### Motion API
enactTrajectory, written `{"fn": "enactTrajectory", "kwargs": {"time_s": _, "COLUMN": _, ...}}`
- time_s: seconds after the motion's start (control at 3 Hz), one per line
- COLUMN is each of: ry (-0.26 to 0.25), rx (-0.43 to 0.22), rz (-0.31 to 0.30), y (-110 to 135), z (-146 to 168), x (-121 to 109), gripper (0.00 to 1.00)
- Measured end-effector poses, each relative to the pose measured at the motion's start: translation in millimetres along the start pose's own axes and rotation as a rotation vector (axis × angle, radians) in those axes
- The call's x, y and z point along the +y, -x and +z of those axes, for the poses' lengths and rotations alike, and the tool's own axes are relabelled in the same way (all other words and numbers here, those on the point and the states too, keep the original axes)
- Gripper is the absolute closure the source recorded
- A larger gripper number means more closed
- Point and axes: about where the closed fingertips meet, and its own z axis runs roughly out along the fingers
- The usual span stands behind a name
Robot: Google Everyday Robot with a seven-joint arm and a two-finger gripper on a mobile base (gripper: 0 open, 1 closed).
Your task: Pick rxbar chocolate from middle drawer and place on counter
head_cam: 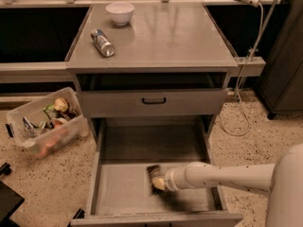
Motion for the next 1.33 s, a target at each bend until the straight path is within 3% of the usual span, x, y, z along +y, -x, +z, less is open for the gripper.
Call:
{"fn": "enactTrajectory", "kwargs": {"time_s": 0.67, "ry": -0.007, "rx": 0.007, "rz": -0.002, "y": -0.4, "z": 1.1, "x": 1.1, "gripper": 0.16}}
{"fn": "enactTrajectory", "kwargs": {"time_s": 1.0, "ry": -0.007, "rx": 0.007, "rz": -0.002, "y": -0.4, "z": 1.1, "x": 1.1, "gripper": 0.00}}
{"fn": "enactTrajectory", "kwargs": {"time_s": 1.33, "ry": -0.007, "rx": 0.007, "rz": -0.002, "y": -0.4, "z": 1.1, "x": 1.2, "gripper": 0.00}}
